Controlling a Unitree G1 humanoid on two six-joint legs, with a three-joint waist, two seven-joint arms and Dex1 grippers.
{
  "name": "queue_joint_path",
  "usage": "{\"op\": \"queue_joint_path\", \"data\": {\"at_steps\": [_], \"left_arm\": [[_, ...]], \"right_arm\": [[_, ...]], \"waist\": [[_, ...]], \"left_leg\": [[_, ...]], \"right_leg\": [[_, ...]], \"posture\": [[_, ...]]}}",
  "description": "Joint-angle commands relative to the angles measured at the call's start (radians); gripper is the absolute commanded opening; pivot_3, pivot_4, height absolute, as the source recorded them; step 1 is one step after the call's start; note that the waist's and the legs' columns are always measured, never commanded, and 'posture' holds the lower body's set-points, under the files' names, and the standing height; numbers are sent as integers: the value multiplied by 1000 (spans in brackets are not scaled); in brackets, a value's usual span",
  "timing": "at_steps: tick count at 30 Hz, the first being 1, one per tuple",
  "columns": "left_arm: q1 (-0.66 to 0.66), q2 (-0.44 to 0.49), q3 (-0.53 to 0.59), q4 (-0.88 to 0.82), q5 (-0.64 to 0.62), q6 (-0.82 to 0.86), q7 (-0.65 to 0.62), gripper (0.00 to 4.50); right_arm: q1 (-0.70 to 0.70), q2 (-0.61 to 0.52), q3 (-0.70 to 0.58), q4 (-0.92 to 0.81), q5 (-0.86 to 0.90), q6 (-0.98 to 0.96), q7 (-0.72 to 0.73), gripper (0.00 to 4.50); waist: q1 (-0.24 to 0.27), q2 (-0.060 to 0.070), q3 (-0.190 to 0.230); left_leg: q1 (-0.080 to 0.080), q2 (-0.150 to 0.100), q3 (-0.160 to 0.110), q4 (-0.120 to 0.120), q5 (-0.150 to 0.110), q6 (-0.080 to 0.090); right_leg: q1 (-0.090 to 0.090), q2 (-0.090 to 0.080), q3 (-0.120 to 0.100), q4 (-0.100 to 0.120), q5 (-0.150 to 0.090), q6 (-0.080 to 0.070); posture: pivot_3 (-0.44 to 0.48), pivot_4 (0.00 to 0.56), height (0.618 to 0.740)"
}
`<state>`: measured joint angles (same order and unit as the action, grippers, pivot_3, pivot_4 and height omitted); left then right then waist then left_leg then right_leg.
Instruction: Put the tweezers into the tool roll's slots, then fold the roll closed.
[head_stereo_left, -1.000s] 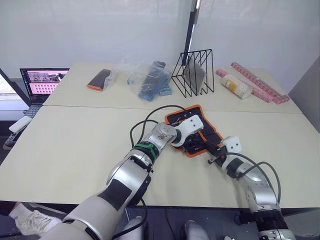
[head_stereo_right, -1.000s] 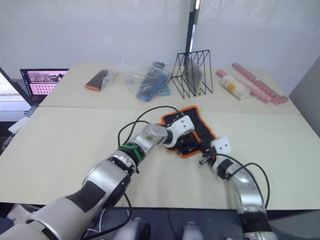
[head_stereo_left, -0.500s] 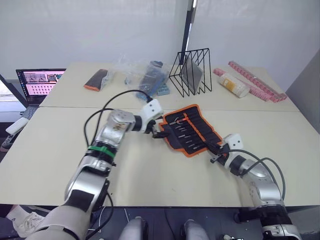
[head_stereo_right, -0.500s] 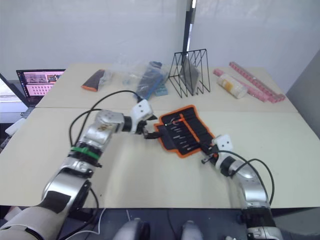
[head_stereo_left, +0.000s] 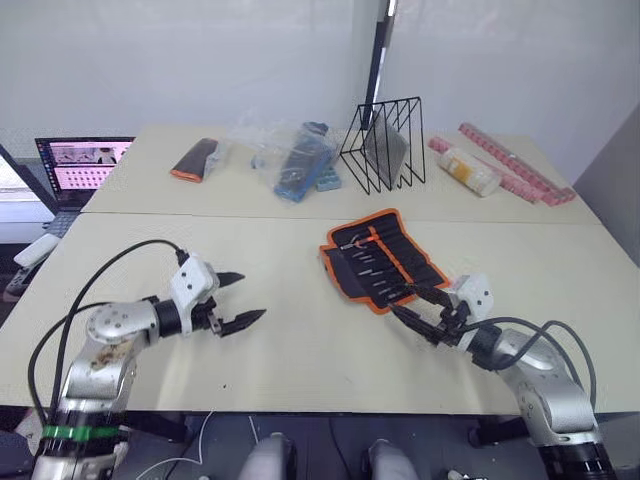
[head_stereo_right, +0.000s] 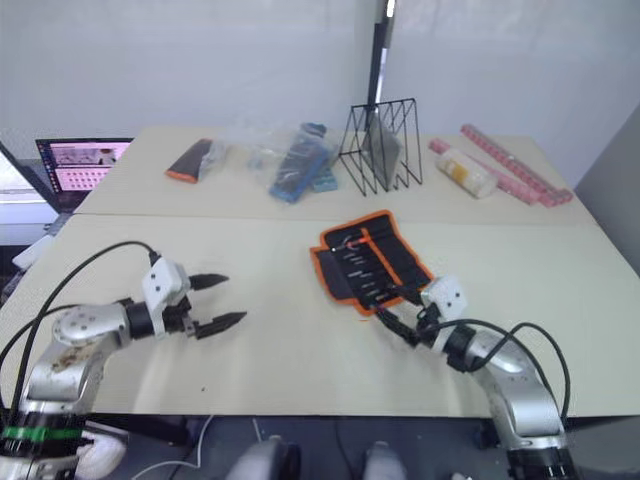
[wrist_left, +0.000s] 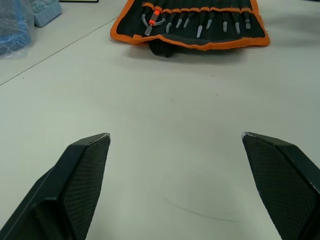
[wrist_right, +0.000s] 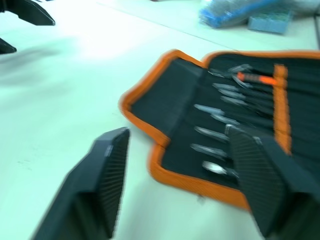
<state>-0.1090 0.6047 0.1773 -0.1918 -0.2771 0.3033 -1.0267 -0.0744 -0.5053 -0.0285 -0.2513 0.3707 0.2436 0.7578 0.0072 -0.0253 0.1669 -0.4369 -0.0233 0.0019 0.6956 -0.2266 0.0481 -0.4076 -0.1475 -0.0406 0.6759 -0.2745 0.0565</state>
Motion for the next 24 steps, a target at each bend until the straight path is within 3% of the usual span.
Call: {"op": "queue_joint_path", "data": {"at_steps": [1,8,13,14,24], "left_arm": [[100,-18,44,-126,-63,33,62,4500],[253,-19,65,-254,-137,115,135,4500],[281,-3,64,-296,-142,128,175,4500],[283,-3,63,-301,-140,127,184,4500],[274,21,34,-299,-111,82,206,4500]], "right_arm": [[-9,6,71,-84,-99,-10,-59,4487],[-131,39,273,-10,-345,-38,-133,4487],[-209,87,321,84,-427,-22,-183,4487],[-220,93,326,99,-440,-26,-191,3955],[-276,129,321,159,-494,-28,-229,560]], "waist": [[3,0,0],[5,0,0],[6,0,0],[5,0,0],[4,0,0]], "left_leg": [[0,0,0,0,0,0],[0,1,1,0,1,-1],[0,0,1,0,1,-1],[0,0,1,0,1,-1],[0,-1,1,0,1,-1]], "right_leg": [[-1,0,0,-1,0,0],[-3,1,-1,-3,0,0],[-3,2,-1,-3,0,0],[-4,2,-1,-2,0,0],[-7,2,0,3,0,-1]], "posture": [[0,150,685],[0,150,685],[0,150,685],[0,150,685],[0,150,685]]}}
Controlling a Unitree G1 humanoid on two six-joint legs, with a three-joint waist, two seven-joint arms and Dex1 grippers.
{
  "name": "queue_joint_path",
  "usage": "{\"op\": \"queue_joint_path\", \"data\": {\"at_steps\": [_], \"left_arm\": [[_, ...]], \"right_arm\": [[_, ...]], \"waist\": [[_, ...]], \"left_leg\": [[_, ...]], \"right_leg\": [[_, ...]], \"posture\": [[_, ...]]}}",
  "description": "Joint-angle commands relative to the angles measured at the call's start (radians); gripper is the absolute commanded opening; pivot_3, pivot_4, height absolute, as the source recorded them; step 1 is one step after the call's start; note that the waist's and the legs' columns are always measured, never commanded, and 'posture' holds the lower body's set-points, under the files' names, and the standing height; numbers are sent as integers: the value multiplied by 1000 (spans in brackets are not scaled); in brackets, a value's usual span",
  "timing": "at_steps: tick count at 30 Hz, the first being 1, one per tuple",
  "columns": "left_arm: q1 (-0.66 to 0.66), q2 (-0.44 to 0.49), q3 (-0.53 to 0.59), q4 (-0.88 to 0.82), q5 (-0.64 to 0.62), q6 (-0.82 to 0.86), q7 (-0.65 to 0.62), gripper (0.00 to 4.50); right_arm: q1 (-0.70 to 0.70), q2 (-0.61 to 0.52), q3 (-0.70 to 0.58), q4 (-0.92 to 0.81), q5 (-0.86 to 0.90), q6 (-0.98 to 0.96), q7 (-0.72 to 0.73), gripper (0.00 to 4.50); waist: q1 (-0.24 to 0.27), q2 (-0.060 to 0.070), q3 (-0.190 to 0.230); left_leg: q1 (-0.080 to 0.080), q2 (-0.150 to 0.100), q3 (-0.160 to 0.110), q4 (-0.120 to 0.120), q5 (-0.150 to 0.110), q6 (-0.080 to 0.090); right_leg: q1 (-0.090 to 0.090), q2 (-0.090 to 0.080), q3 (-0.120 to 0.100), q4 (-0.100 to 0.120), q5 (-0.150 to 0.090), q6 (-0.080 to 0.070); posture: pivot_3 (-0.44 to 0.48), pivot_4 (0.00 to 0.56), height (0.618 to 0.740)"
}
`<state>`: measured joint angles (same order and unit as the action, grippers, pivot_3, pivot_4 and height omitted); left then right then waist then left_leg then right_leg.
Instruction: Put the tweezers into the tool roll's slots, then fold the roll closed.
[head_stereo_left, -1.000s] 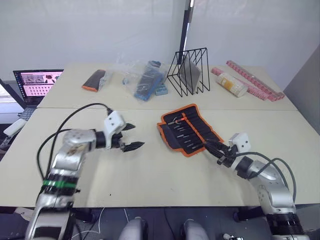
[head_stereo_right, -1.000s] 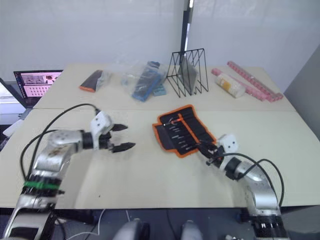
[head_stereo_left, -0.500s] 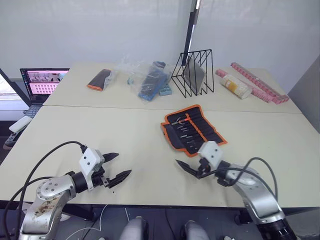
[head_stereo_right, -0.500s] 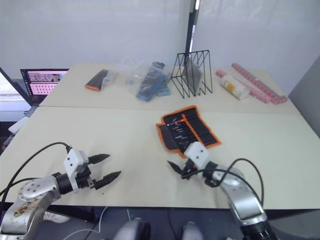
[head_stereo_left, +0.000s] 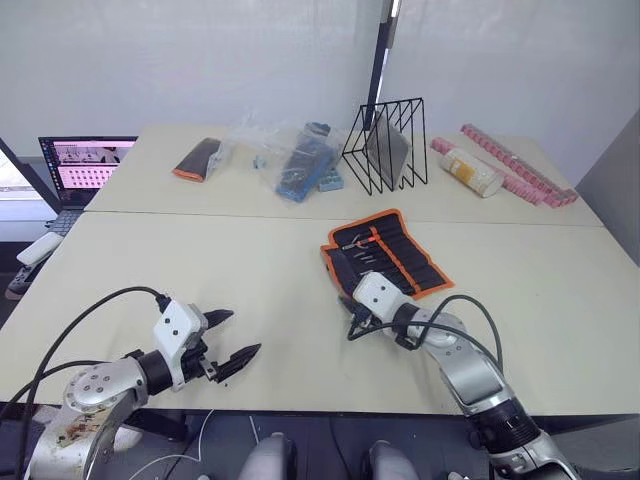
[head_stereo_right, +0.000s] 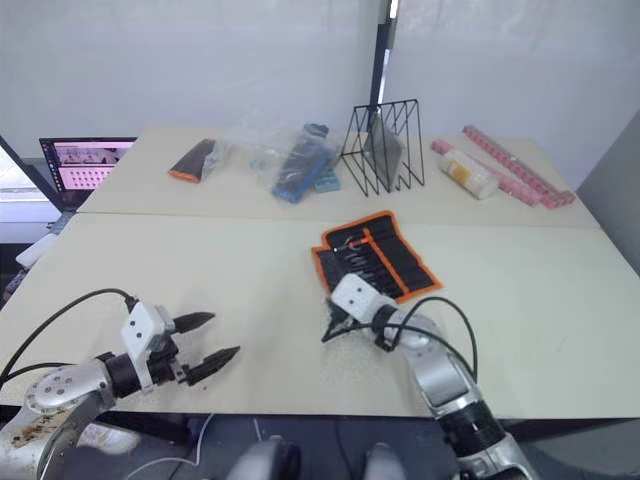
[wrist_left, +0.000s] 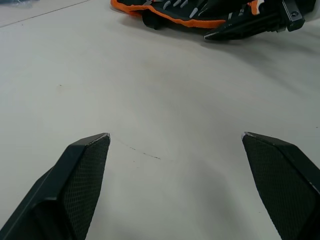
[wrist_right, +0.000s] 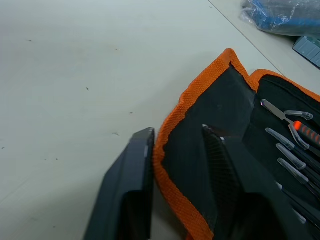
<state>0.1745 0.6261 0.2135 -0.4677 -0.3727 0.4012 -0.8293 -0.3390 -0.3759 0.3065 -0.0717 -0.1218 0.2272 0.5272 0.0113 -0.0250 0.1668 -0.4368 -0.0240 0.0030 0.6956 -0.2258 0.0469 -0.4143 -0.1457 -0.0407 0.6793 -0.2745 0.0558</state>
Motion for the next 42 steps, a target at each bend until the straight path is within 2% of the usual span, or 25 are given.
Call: {"op": "queue_joint_path", "data": {"at_steps": [1,2,6,8,14,19,23,28,36,39,42], "left_arm": [[-21,2,-14,-10,8,-32,17,4500],[-37,3,-24,7,24,-36,26,4500],[-98,-4,-65,103,93,-160,27,4500],[-122,10,-79,142,85,-170,-8,4500],[-263,98,-159,260,26,-201,-247,4500],[-444,104,-267,443,123,-375,-359,4500],[-617,65,-352,651,202,-545,-421,4500],[-826,-35,-437,933,301,-747,-437,4500],[-961,-135,-485,1137,330,-887,-504,4500],[-986,-153,-502,1192,345,-927,-538,3665],[-1007,-148,-533,1249,404,-1010,-531,2610]], "right_arm": [[-10,-4,-15,-25,4,-16,13,222],[-6,-12,-13,-33,14,-30,34,42],[10,-46,-7,-55,41,-104,110,42],[17,-60,-7,-61,50,-141,139,42],[86,-163,-32,-113,112,-278,271,42],[148,-217,-58,-171,179,-315,336,42],[193,-227,-65,-219,200,-301,348,42],[225,-219,-80,-250,193,-272,319,42],[238,-223,-91,-266,172,-256,286,42],[241,-219,-92,-269,171,-248,278,0],[243,-219,-95,-271,170,-245,274,0]], "waist": [[0,0,0],[0,0,0],[0,0,0],[-2,0,0],[0,0,0],[0,0,0],[0,0,0],[3,-1,0],[-2,-2,0],[-1,-2,0],[0,-2,0]], "left_leg": [[0,0,0,0,0,0],[0,0,0,0,0,0],[0,0,0,0,0,0],[0,0,0,0,0,0],[0,0,1,0,0,0],[0,0,1,0,0,0],[0,1,2,0,0,0],[-1,0,2,2,0,1],[-1,0,1,2,0,2],[-1,0,1,3,0,2],[-1,0,1,3,-1,2]], "right_leg": [[0,0,0,0,0,0],[0,0,0,0,0,0],[0,0,0,1,0,0],[0,0,0,1,0,0],[-3,1,0,2,0,0],[-1,1,0,1,0,0],[3,1,0,2,0,0],[5,1,-1,1,0,0],[5,1,-1,2,0,0],[5,1,-1,2,0,0],[5,1,-1,2,0,0]], "posture": [[0,150,685],[0,150,685],[0,150,685],[0,150,685],[0,150,685],[0,150,685],[0,150,685],[0,150,685],[0,150,685],[0,150,685],[0,150,685]]}}
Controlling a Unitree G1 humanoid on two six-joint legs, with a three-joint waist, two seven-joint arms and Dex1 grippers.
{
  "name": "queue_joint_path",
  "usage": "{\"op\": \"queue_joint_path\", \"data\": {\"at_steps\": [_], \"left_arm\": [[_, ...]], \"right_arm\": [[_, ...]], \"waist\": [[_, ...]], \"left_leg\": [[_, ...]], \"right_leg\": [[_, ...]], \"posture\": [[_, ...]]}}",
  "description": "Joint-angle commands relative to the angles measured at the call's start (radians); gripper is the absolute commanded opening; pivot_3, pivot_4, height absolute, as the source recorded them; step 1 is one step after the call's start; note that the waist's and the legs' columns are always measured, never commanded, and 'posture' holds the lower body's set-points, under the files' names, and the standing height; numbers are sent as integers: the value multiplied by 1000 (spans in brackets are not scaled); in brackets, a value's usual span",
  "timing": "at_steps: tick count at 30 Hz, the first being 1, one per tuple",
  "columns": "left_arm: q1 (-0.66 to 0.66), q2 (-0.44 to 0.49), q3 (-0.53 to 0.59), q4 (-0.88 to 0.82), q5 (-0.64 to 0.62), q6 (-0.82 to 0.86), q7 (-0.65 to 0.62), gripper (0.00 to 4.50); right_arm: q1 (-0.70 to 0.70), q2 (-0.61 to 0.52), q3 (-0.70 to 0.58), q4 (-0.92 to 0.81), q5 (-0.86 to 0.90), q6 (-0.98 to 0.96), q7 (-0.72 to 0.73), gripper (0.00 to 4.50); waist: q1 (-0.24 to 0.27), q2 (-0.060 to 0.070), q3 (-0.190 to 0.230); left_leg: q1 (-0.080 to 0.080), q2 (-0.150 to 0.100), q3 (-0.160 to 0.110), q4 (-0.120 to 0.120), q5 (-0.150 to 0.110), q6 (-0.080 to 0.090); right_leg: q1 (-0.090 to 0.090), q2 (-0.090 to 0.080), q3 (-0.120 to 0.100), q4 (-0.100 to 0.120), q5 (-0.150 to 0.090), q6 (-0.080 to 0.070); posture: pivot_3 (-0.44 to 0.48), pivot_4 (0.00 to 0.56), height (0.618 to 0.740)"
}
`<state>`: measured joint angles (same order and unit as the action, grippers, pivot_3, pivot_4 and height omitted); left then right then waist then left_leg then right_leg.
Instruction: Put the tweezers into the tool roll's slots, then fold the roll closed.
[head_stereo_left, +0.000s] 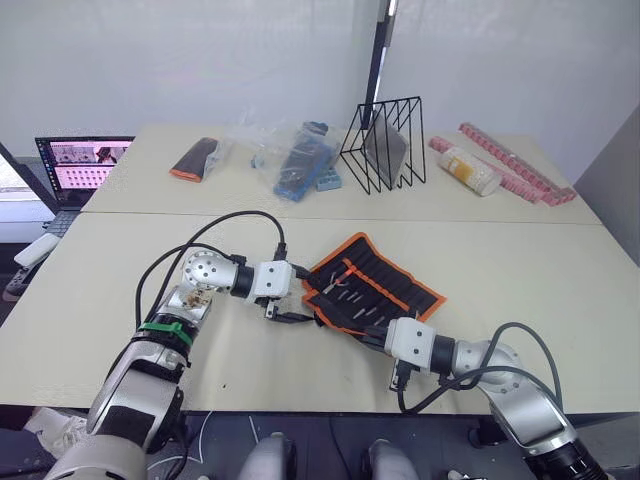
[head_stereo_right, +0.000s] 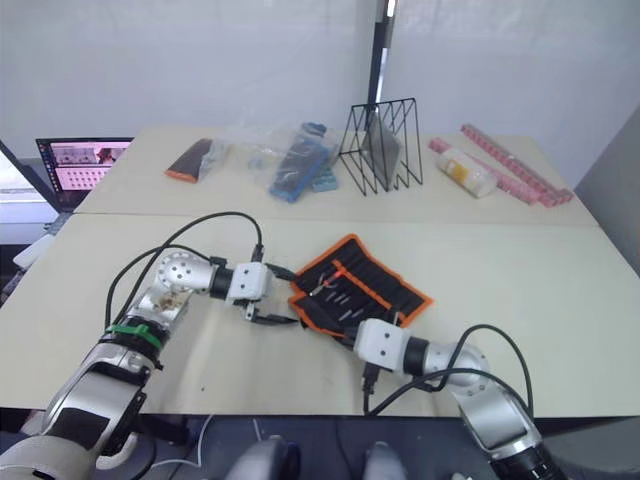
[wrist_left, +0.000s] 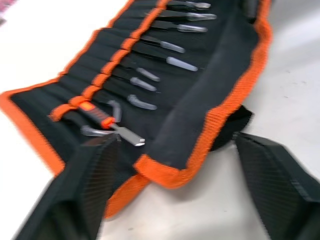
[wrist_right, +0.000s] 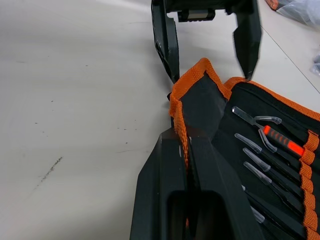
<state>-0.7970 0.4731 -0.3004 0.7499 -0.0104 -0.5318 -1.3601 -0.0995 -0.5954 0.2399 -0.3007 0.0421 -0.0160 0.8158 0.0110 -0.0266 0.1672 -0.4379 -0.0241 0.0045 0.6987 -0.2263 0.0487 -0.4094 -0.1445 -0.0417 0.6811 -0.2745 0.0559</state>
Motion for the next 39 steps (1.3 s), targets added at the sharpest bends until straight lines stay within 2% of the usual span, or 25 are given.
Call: {"op": "queue_joint_path", "data": {"at_steps": [1,8,15,26,31,35,39], "left_arm": [[-40,4,-23,44,53,-100,7,2264],[-37,-17,0,42,52,-124,72,19],[62,39,12,-103,27,-45,83,19],[421,219,102,-661,-60,300,160,19],[573,298,171,-891,-129,483,205,19],[669,319,208,-1027,-180,613,253,19],[710,318,215,-1084,-223,717,279,19]], "right_arm": [[4,-1,-29,-42,7,-2,-15,0],[-8,-9,-29,-17,-3,-12,-11,0],[-91,12,-25,110,-50,-51,-36,0],[-377,77,44,515,-110,-296,-4,0],[-454,107,65,648,-120,-400,-3,0],[-468,108,70,689,-106,-439,16,0],[-412,66,56,628,-41,-423,94,0]], "waist": [[0,0,0],[1,0,0],[-4,0,0],[-31,0,0],[-29,1,0],[-23,1,0],[-20,1,1]], "left_leg": [[0,0,0,0,0,0],[-1,0,-1,2,0,0],[-1,0,-1,2,0,0],[-1,1,-1,0,0,0],[-1,1,0,-1,0,0],[-1,0,-1,-1,0,0],[-1,0,-1,0,0,-1]], "right_leg": [[0,0,0,0,0,0],[0,0,0,0,0,0],[0,0,0,1,0,0],[-4,1,1,4,0,0],[-8,1,2,6,0,-1],[-10,0,2,5,0,-1],[-10,0,2,5,0,-1]], "posture": [[0,150,685],[0,150,685],[0,150,685],[0,150,685],[0,150,685],[0,150,685],[0,150,685]]}}
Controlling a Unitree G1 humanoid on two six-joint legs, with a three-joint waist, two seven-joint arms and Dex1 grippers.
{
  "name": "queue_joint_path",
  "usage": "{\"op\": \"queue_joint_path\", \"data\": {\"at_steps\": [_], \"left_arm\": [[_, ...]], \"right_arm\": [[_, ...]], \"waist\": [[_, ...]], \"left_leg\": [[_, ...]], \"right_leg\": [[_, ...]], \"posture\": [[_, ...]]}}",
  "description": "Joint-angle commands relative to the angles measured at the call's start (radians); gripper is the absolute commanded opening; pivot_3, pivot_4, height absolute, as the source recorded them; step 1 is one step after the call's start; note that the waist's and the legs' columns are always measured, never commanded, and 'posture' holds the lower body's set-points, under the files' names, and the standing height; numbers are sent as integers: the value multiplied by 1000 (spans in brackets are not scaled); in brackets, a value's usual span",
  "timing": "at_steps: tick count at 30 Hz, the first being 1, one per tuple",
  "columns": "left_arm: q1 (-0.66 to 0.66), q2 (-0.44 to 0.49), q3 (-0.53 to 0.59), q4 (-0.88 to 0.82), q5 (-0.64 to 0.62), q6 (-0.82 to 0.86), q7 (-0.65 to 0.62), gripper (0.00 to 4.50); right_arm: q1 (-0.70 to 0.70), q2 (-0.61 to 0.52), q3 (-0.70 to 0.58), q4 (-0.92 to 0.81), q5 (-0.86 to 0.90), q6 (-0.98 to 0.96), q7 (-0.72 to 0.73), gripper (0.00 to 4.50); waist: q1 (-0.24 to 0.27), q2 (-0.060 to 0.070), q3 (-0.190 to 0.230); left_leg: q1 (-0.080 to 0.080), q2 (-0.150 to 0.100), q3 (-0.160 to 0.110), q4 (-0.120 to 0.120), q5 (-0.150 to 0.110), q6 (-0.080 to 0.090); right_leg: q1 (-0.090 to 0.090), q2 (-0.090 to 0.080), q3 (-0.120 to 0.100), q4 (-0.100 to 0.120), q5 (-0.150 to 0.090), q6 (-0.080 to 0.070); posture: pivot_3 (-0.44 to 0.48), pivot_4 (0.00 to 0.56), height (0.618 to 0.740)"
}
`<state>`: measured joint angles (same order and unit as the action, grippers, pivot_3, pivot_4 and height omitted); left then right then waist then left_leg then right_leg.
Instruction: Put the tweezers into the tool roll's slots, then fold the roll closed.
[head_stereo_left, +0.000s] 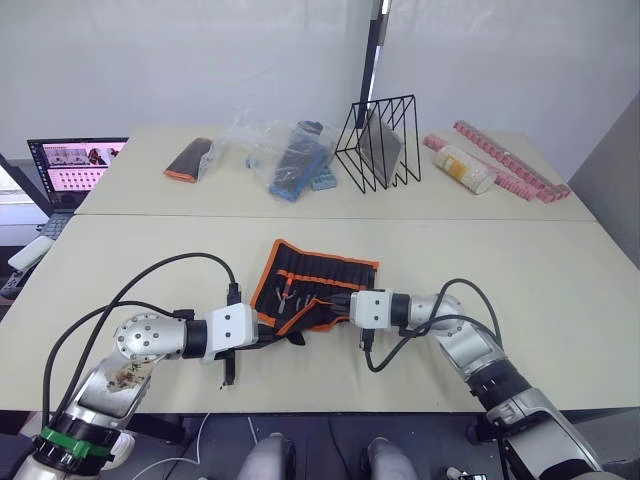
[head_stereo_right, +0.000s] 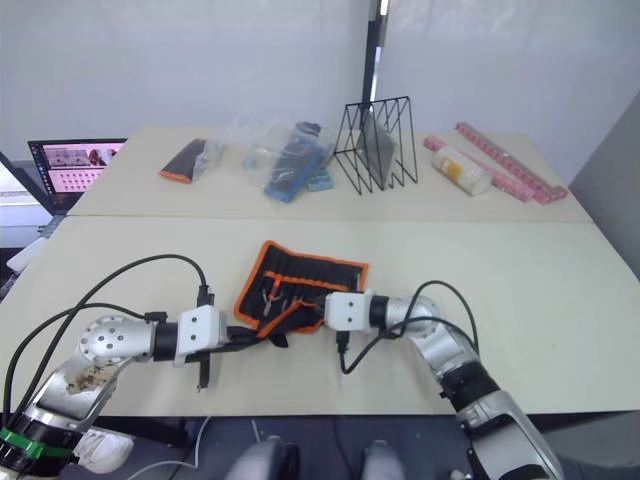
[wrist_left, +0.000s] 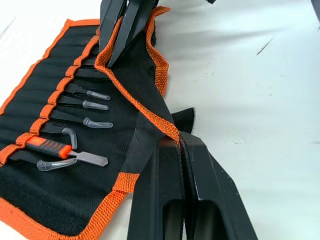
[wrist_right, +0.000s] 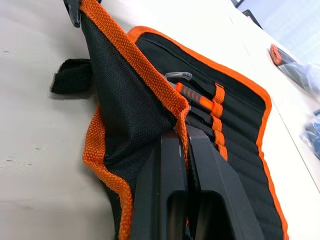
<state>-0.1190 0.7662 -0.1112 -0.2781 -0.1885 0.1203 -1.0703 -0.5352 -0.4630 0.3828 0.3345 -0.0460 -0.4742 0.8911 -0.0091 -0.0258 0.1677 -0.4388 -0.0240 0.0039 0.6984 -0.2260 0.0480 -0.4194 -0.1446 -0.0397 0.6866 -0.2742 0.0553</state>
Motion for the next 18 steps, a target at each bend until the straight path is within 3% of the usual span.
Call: {"op": "queue_joint_path", "data": {"at_steps": [1,8,13,18], "left_arm": [[44,23,29,-79,-73,101,-8,19],[34,24,44,-78,-141,235,30,19],[-71,24,5,38,-76,219,55,19],[-226,-40,-57,173,-19,215,108,19]], "right_arm": [[45,-84,-94,-32,72,49,41,0],[138,-168,-128,-159,231,199,138,0],[93,-156,-131,-113,238,249,143,0],[8,-119,-100,0,183,272,116,0]], "waist": [[0,0,0],[-1,0,0],[1,0,0],[6,0,0]], "left_leg": [[0,0,0,0,0,0],[0,1,0,0,0,-1],[0,2,0,1,1,-2],[0,1,0,1,1,-2]], "right_leg": [[0,0,0,0,0,0],[4,0,0,0,0,0],[4,2,0,-1,0,-1],[4,1,0,0,0,-1]], "posture": [[0,150,685],[0,150,685],[0,150,685],[0,150,685]]}}
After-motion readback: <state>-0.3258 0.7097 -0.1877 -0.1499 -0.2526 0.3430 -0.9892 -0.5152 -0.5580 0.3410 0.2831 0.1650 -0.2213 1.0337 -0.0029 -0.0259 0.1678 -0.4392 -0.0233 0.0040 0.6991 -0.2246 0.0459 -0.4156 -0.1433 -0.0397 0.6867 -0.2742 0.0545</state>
